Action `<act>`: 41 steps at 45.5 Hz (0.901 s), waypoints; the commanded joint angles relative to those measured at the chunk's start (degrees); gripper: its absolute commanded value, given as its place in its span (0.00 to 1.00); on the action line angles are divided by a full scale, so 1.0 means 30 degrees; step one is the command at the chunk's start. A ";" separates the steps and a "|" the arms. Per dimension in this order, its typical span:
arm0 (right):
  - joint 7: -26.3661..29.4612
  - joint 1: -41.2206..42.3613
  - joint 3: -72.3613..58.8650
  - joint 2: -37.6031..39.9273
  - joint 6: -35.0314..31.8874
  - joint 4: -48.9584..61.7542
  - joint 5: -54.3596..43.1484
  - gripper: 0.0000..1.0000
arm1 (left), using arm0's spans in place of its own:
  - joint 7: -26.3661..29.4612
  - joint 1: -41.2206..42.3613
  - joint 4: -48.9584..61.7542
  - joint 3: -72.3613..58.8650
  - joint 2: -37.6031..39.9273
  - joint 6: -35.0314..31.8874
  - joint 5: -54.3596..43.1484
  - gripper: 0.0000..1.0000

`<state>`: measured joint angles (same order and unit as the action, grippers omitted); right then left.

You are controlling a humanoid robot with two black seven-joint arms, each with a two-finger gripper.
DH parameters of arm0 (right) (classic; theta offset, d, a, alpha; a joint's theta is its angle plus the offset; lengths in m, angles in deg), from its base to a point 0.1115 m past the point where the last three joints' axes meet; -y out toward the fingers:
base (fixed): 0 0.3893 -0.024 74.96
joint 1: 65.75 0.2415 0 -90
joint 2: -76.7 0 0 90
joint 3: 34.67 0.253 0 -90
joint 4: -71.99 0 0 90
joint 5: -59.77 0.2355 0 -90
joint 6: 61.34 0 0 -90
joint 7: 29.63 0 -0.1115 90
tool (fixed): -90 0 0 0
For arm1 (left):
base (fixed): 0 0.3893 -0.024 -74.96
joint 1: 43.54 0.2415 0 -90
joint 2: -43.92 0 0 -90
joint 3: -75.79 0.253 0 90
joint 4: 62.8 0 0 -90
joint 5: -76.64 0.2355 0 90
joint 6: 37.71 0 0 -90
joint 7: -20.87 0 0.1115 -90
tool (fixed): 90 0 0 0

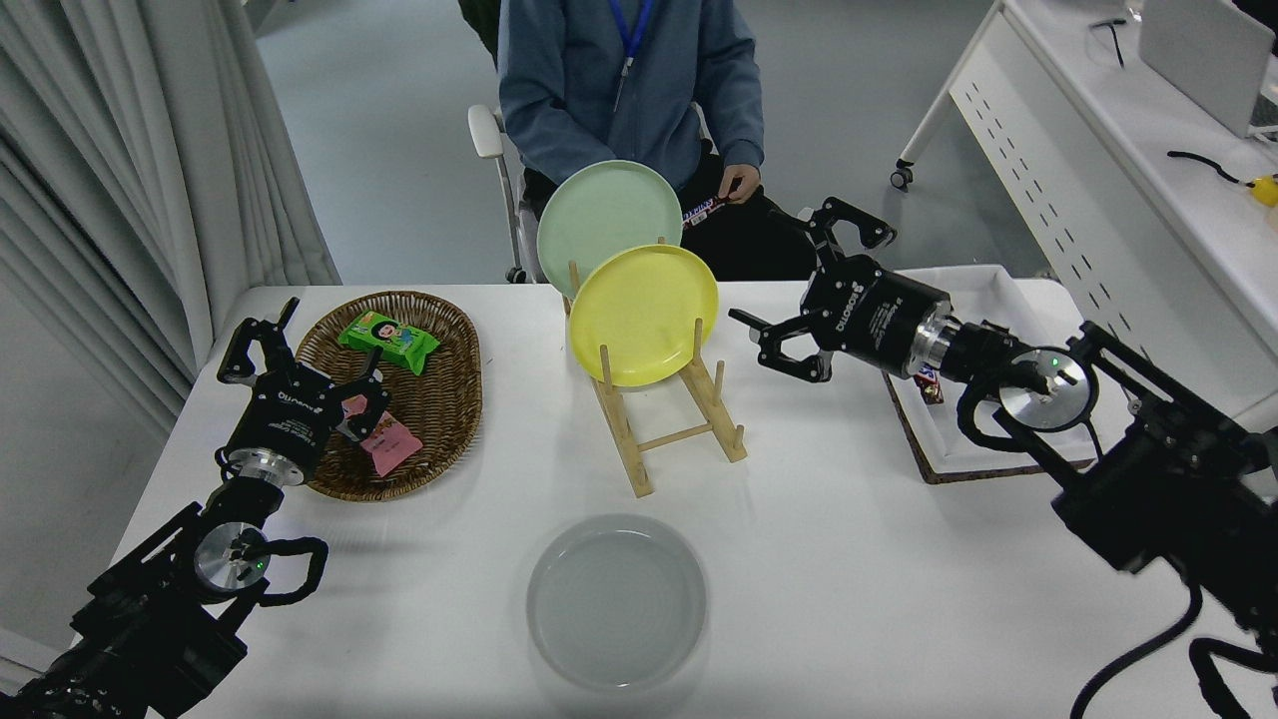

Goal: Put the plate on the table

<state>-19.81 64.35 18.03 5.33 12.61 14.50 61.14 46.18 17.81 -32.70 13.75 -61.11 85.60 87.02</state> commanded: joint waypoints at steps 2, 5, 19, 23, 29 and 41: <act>-0.5230 -0.2173 0.2240 -0.0819 -0.0889 0.0207 -0.1361 1.00 | 0.0000 0.0001 0.0015 -0.0001 0.0001 0.0000 -0.0002 1.00; -0.5849 -0.2758 0.2385 -0.0760 -0.1037 0.0382 -0.2270 1.00 | 0.0000 0.0001 0.0015 -0.0001 0.0001 0.0000 -0.0002 1.00; -0.6464 -0.4254 0.4903 -0.2428 -0.3056 0.4423 -0.3705 1.00 | 0.0000 0.0001 -0.0014 -0.0001 0.0001 0.0000 -0.0002 1.00; -0.6582 -0.4458 0.5666 -0.2605 -0.3351 0.4836 -0.4789 1.00 | 0.0000 0.0001 0.0015 -0.0001 0.0001 0.0000 -0.0002 1.00; -0.6758 -0.5015 0.6019 -0.2693 -0.3351 0.4983 -0.5408 1.00 | 0.0000 0.0001 0.0015 -0.0001 0.0001 0.0000 -0.0002 1.00; -0.6993 -0.4898 0.7688 -0.4011 -0.3000 0.7208 -0.5408 1.00 | 0.0000 0.0001 0.0015 0.0000 0.0001 0.0000 -0.0002 1.00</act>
<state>-39.92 50.15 36.76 -3.77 3.49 30.37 46.20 46.18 17.81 -32.69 13.74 -61.11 85.60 87.02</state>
